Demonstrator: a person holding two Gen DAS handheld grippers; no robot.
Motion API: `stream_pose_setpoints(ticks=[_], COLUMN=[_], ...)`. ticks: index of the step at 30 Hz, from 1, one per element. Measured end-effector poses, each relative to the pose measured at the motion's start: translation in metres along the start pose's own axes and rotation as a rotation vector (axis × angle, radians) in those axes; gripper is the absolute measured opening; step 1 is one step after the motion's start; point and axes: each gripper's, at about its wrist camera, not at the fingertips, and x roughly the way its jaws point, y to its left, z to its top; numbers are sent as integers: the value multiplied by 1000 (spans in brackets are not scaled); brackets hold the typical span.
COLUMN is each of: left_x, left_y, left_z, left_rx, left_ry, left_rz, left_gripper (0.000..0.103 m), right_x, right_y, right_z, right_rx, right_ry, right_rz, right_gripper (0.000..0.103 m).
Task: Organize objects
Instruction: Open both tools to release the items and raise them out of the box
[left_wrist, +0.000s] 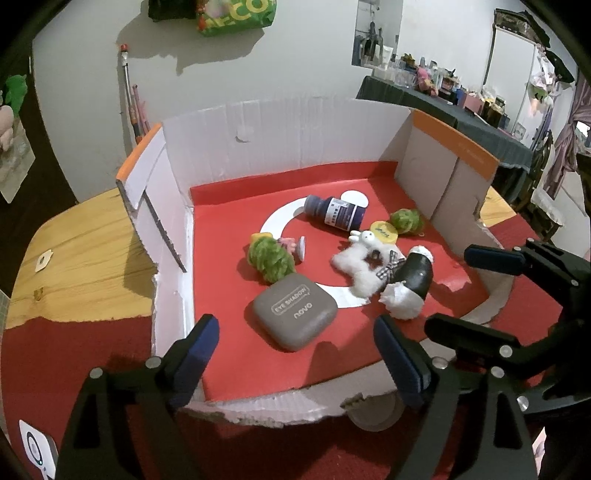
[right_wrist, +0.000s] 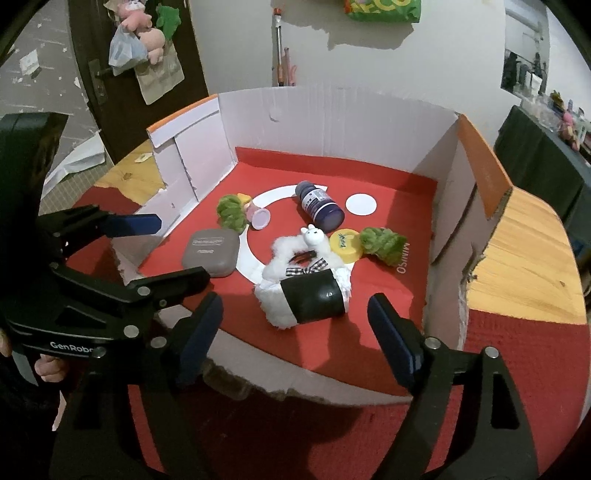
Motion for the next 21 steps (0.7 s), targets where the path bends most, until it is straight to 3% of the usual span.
stream_pose_setpoints(ticks=[21], left_x=[-33], left_y=[-3], left_z=[-16], left_rx=[-11], left_ry=[-52], left_rz=[13], left_gripper=[98], right_x=[-34], right_y=[11], right_z=[-14], right_rx=[21], right_ry=[-55], right_rz=[-11], right_gripper=[90])
